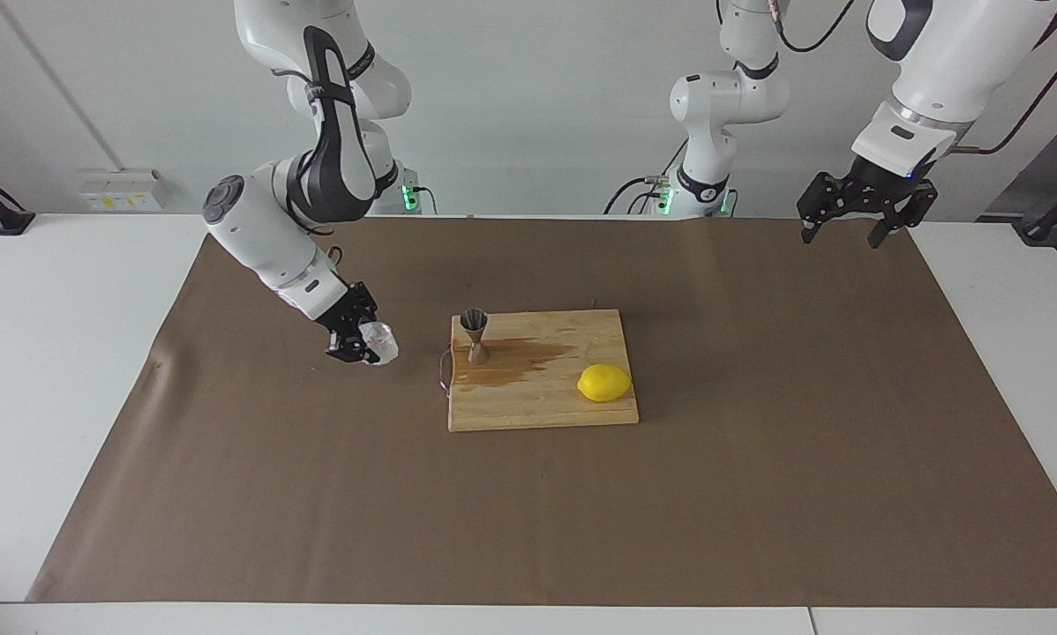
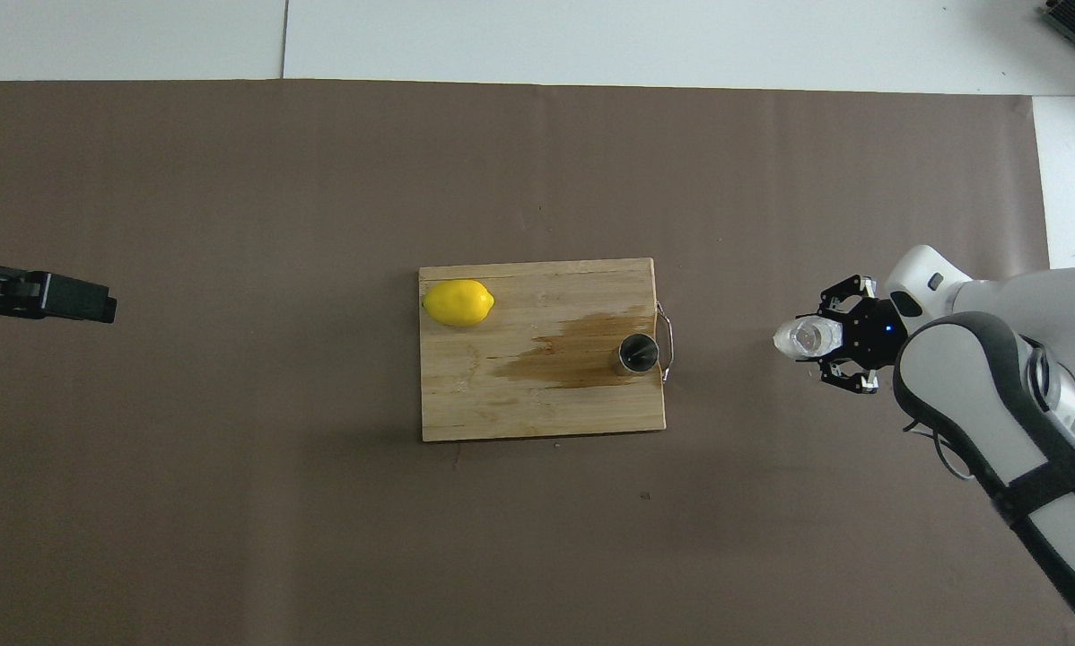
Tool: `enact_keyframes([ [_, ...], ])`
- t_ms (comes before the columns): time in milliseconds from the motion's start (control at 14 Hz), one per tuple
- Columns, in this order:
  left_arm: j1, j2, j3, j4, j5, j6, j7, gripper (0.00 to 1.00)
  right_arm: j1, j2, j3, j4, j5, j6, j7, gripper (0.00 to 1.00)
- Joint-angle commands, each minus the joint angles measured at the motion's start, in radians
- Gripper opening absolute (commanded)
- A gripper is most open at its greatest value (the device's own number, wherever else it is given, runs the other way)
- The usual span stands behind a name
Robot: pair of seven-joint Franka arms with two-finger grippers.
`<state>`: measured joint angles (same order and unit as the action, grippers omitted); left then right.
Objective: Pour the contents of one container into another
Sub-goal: 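Close the right gripper around the white cup, then lift the white cup with the right gripper over the metal cup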
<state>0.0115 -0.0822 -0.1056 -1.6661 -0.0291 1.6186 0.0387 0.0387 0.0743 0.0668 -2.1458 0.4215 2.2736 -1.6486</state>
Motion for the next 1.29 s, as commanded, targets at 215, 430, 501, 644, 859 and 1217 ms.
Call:
enact_keyframes([
  [215, -0.001, -0.008, -0.022, -0.009, 0.014, -0.012, -0.039, 1.0, 0.121, 0.012, -0.001, 0.081, -0.223, -0.003, 0.285, 0.0],
  [430, -0.014, -0.01, -0.008, -0.009, 0.014, -0.013, -0.037, 1.0, 0.186, 0.015, -0.001, 0.115, -0.364, -0.005, 0.409, 0.0],
  [501, -0.031, -0.01, 0.009, -0.011, 0.014, -0.016, -0.039, 1.0, 0.217, 0.015, -0.001, 0.131, -0.441, -0.014, 0.429, 0.0],
  [644, -0.041, -0.01, 0.032, -0.007, 0.014, -0.02, -0.034, 1.0, 0.263, 0.015, -0.001, 0.142, -0.558, -0.028, 0.528, 0.0],
  [859, -0.041, 0.001, 0.038, 0.031, 0.021, -0.081, 0.016, 1.0, 0.302, 0.022, -0.001, 0.178, -0.627, -0.061, 0.608, 0.0],
  [1217, -0.038, -0.01, 0.037, 0.02, 0.04, -0.118, 0.047, 1.0, 0.359, 0.056, 0.001, 0.239, -0.771, -0.089, 0.636, 0.0],
])
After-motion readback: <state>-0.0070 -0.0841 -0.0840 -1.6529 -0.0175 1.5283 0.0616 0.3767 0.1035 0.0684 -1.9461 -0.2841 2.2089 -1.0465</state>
